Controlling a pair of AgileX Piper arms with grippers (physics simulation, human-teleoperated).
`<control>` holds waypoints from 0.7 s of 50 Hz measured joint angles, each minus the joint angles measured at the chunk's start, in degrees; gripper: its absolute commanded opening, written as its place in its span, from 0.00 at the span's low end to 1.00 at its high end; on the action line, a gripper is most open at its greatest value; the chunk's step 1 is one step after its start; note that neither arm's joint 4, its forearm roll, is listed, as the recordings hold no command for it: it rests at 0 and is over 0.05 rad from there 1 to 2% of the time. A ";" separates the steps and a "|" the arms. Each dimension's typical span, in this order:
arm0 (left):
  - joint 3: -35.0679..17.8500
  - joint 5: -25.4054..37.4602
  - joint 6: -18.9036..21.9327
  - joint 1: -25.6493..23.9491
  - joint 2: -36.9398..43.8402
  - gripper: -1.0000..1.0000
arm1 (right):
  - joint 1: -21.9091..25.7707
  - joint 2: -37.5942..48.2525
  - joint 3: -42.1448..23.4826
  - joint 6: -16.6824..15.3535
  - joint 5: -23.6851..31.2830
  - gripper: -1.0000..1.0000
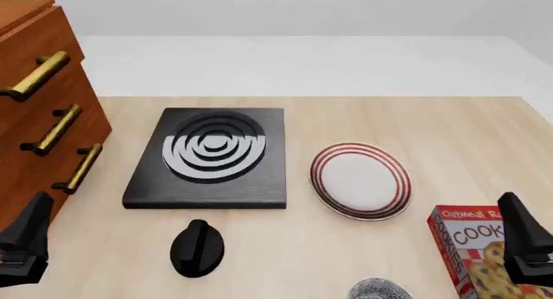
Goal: Pick the akita bowl on the ramekin and place it on the plate.
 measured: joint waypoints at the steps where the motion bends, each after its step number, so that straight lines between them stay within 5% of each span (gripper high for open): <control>1: -0.01 -0.01 0.00 0.00 0.02 1.00 | 0.06 0.00 -0.06 0.05 0.02 1.00; 14: -0.11 -0.04 0.00 0.00 0.19 1.00 | 0.90 1.13 -4.75 1.28 3.61 1.00; 35: -0.14 -0.06 0.00 0.00 0.25 1.00 | 5.82 4.12 -19.21 -0.89 17.70 1.00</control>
